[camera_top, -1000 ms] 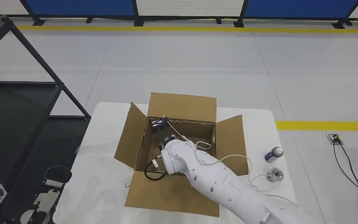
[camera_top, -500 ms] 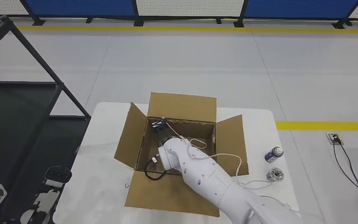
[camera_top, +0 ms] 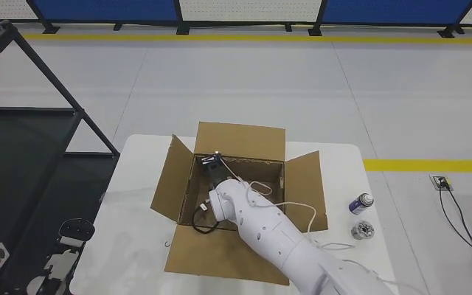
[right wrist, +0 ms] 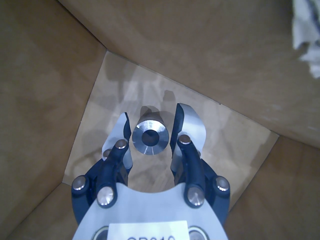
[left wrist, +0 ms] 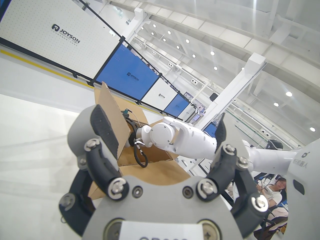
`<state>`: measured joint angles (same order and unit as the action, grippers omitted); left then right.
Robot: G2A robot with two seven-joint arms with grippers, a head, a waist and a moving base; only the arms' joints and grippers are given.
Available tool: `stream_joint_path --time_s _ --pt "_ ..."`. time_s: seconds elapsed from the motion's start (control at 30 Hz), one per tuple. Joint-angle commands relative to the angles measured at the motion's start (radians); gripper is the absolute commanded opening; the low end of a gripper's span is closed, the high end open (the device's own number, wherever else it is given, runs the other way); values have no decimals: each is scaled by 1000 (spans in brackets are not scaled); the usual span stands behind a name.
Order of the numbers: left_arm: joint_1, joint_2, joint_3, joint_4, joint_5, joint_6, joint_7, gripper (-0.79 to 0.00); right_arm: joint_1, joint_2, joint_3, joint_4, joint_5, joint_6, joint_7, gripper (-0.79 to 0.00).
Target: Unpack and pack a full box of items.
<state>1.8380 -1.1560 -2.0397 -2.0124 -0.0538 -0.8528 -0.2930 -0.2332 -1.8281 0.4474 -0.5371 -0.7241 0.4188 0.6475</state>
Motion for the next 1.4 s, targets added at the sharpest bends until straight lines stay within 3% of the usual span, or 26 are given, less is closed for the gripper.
stream_joint_path --time_s 0.0,0.1,0.23,0.5,0.57,0.63,0.67,0.83,1.07,1.23,1.37 --pt "0 0 0 0 0 0 0 0 -11 8 10 -27 -14 14 -2 -397" --pt "0 0 0 0 0 0 0 0 -36 28 30 -90 -47 48 -7 -342" --pt "0 0 0 0 0 0 0 0 -90 70 67 -216 -114 102 -4 -345" --pt "0 0 0 0 0 0 0 0 -300 195 195 -647 -357 213 56 -305" --pt "0 0 0 0 0 0 0 0 -372 231 247 -783 -440 218 88 -234" --pt "0 0 0 0 0 0 0 0 -455 265 306 -920 -525 211 118 -31" --pt "0 0 0 0 0 0 0 0 -499 281 338 -987 -567 205 131 0" --pt "0 0 0 0 0 0 0 0 -719 338 517 -1296 -709 177 171 0" --pt "0 0 0 0 0 0 0 0 -973 376 783 -1615 -758 175 155 0" --pt "0 0 0 0 0 0 0 0 -1102 383 971 -1724 -664 196 119 0" --pt "0 0 0 0 0 0 0 0 -1183 384 1105 -1718 -544 182 67 0"
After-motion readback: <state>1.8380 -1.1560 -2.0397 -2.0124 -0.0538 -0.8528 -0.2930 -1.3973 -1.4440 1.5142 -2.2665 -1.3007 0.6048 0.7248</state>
